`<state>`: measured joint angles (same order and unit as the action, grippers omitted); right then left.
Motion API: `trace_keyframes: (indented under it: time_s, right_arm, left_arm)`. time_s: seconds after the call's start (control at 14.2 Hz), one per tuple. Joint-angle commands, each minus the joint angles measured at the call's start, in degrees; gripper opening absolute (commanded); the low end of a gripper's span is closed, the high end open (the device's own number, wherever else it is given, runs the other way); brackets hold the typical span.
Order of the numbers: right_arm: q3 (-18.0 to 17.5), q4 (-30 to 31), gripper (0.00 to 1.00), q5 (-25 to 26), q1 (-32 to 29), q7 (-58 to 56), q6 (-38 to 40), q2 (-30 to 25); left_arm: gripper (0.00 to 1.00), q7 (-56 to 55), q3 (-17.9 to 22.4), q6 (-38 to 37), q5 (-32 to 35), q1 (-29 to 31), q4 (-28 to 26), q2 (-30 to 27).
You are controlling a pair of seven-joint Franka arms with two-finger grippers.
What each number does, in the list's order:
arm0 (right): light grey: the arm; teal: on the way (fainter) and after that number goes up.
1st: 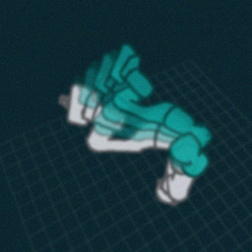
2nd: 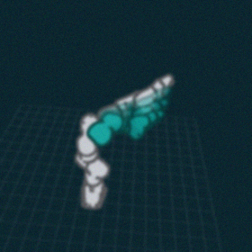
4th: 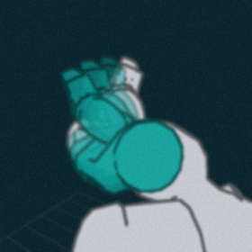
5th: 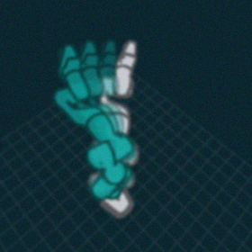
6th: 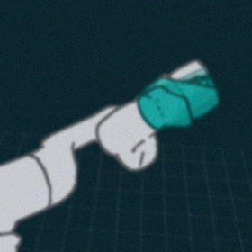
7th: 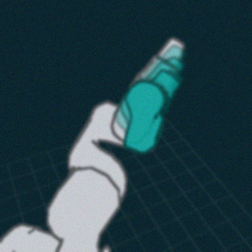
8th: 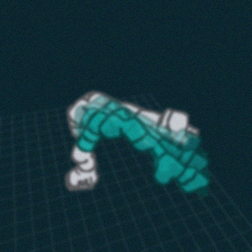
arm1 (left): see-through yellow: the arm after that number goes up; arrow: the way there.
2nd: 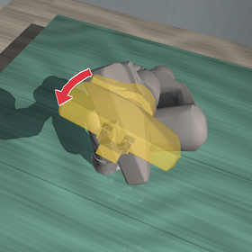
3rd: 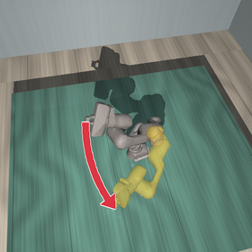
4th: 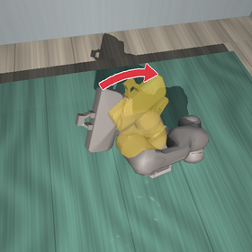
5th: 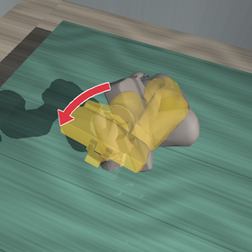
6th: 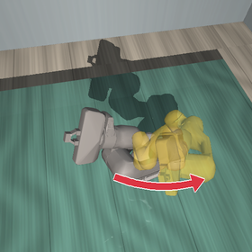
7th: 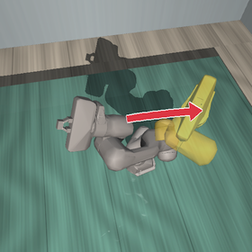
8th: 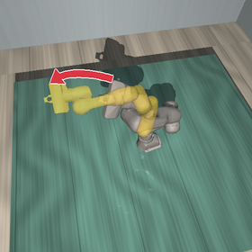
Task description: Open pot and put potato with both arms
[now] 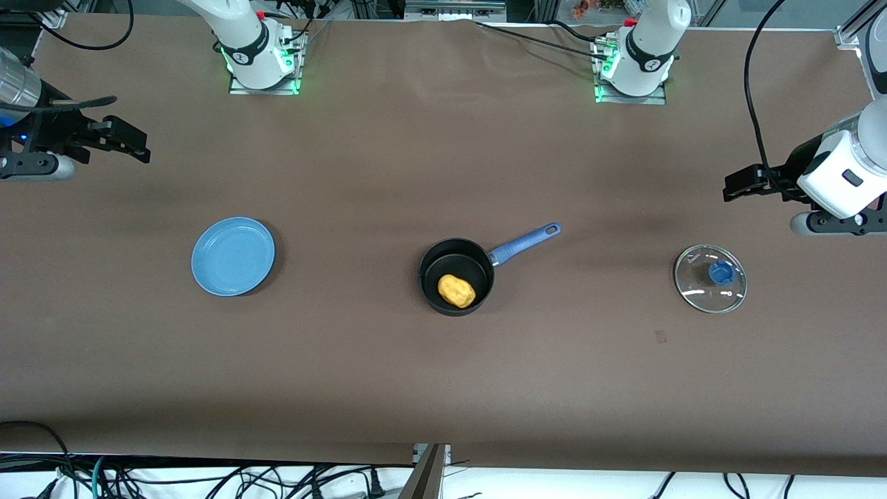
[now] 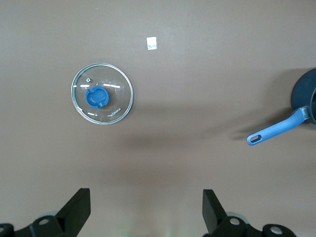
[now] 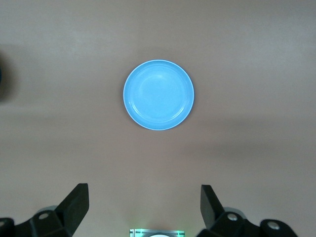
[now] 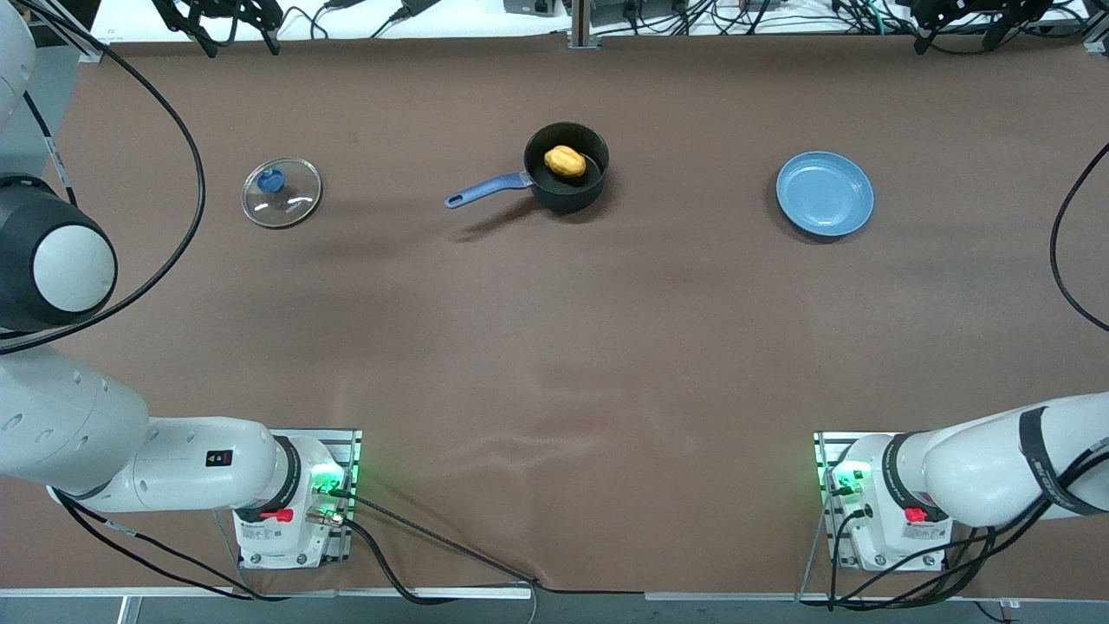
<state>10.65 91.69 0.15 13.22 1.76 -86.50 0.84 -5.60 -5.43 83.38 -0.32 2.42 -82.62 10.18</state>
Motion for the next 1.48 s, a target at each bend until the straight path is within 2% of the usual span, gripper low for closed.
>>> trace_keyframes:
  time_s: [0.0, 0.42, 0.56, 0.77, 1.41]
  right_arm:
    - [-6.2, -0.9, 1.0, 0.6, -7.2, -0.7, 1.2, 0.6]
    - [-5.6, -1.9, 1.0, 0.9, -7.2, -0.9, 0.9, 0.5]
    - [-5.5, -3.8, 1.0, 0.8, -7.7, -0.9, 0.6, 0.8]
    - [-5.5, -5.8, 1.0, 1.1, -7.9, -0.5, 1.1, 1.1]
    - [-5.4, -5.7, 1.0, 0.2, -7.9, -0.7, 1.2, 1.0]
  left_arm:
    - [1.0, -0.5, 0.3, -1.3, -0.7, -0.3, 2.1, 1.6]
    - [1.0, -0.5, 0.3, -0.9, -0.7, -0.4, 2.6, 2.3]
    - [1.0, -0.4, 0.3, -1.1, -0.6, -0.3, 4.9, 3.5]
    - [1.0, -0.5, 0.4, -1.3, -0.5, -0.2, 5.2, 3.5]
    - [1.0, -0.3, 0.7, -1.4, -0.4, 0.2, 5.4, 3.4]
